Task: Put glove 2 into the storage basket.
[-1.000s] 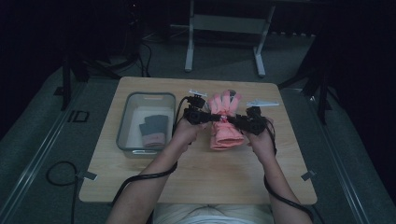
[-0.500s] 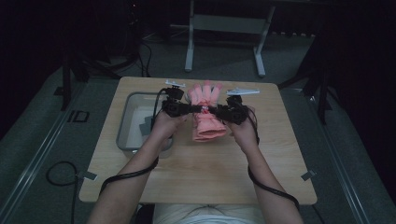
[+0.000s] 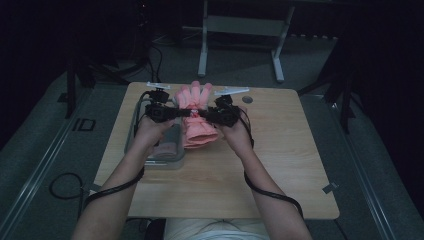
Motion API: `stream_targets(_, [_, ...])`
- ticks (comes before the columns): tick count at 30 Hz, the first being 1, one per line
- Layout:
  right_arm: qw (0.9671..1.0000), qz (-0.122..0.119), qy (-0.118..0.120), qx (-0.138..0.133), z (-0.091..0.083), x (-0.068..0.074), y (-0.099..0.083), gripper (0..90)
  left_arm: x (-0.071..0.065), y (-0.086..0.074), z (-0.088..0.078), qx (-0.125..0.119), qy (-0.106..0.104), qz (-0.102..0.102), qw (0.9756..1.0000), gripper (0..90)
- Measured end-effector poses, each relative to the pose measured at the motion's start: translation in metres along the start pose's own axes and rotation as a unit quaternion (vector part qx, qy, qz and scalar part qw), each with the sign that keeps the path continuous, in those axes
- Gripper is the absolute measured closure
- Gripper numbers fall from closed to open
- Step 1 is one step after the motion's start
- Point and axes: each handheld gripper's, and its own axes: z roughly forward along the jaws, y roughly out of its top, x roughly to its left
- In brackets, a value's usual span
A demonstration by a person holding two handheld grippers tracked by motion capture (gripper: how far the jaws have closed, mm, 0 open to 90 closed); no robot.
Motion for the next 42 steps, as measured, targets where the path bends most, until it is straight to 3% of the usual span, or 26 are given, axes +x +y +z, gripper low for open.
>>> stream_targets(9, [0.9996,-0.019,0.018,0.008,0.032,0.027,0.017,69.5,0.030,-0.007,-0.032,-0.009,0.017,-0.013,0.9997,77.2])
stream_targets(12, [0.9992,-0.029,0.021,0.020,0.051,0.039,0.024,69.5,0.048,-0.014,-0.042,-0.015,0.021,-0.029,0.9992,77.2])
stream_targets(16, [0.9985,-0.033,0.021,0.039,0.072,0.047,0.026,69.5,0.067,-0.024,-0.043,-0.017,0.022,-0.051,0.9983,77.2])
stream_targets(21, [0.9979,-0.026,0.026,0.053,0.090,0.047,0.020,69.5,0.082,-0.034,-0.039,-0.009,0.023,-0.064,0.9976,77.2])
stream_targets(22, [0.9977,-0.025,0.026,0.057,0.094,0.047,0.018,69.5,0.090,-0.041,-0.034,-0.002,0.025,-0.074,0.9969,77.2])
stream_targets(25, [0.9966,-0.021,0.024,0.076,0.110,0.046,0.007,69.5,0.096,-0.048,-0.027,0.006,0.029,-0.082,0.9962,77.1])
stream_targets(33, [0.9943,0.003,0.021,0.104,0.128,0.040,-0.010,69.3,0.104,-0.057,-0.011,0.037,0.048,-0.093,0.9938,76.7])
stream_targets(42, [0.9914,0.019,0.001,0.130,0.141,0.038,-0.016,65.4,0.101,-0.057,0.001,0.072,0.100,-0.065,0.9903,73.6])
